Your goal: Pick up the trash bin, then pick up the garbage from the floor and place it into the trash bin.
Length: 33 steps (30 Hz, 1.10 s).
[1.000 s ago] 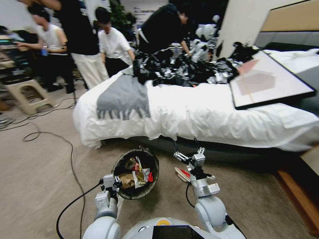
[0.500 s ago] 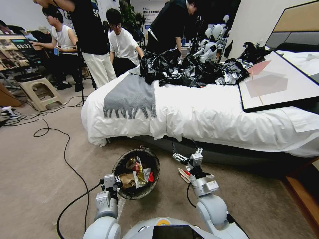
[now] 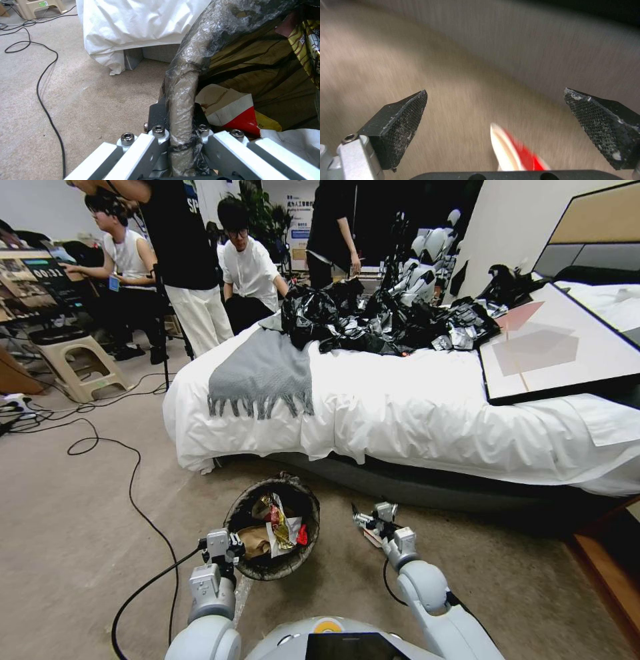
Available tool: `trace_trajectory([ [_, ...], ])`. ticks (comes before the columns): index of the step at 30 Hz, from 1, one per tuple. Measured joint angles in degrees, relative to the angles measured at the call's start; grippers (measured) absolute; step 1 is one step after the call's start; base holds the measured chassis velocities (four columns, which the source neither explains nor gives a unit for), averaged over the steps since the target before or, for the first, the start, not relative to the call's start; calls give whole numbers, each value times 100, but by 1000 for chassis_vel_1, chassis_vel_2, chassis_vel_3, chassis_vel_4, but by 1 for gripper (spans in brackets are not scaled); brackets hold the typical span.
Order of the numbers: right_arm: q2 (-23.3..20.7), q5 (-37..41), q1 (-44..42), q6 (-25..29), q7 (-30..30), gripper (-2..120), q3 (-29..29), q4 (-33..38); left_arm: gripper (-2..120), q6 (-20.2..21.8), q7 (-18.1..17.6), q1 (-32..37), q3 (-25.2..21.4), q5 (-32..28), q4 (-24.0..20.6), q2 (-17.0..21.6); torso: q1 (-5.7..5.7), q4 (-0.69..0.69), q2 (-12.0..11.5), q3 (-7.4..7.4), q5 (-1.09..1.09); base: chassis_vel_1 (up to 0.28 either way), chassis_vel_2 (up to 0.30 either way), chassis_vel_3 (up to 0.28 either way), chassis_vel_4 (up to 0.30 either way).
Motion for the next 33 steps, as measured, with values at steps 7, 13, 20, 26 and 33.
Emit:
trace_trajectory([
  [7,-44,1,134,22,-110,100,-140,-630,0,0,6,-7,-6,6,9,-3,0,0,0,0,0,0,0,0,0],
  [13,-46,-70,214,92,-178,100,-249,-1076,0,0,8,-7,1,21,13,-11,0,0,0,0,0,0,0,0,0],
  [20,-6,-212,454,280,-209,100,-345,-1701,0,0,10,14,7,44,15,-17,0,0,0,0,0,0,0,0,0],
  [26,35,-282,843,426,-218,100,-346,-2198,0,-1,11,22,0,55,15,-19,0,0,0,0,0,0,0,0,0],
  [33,41,-357,1160,578,-240,100,-306,-2595,0,-12,11,38,-2,69,15,-21,0,0,0,0,0,0,0,0,0],
])
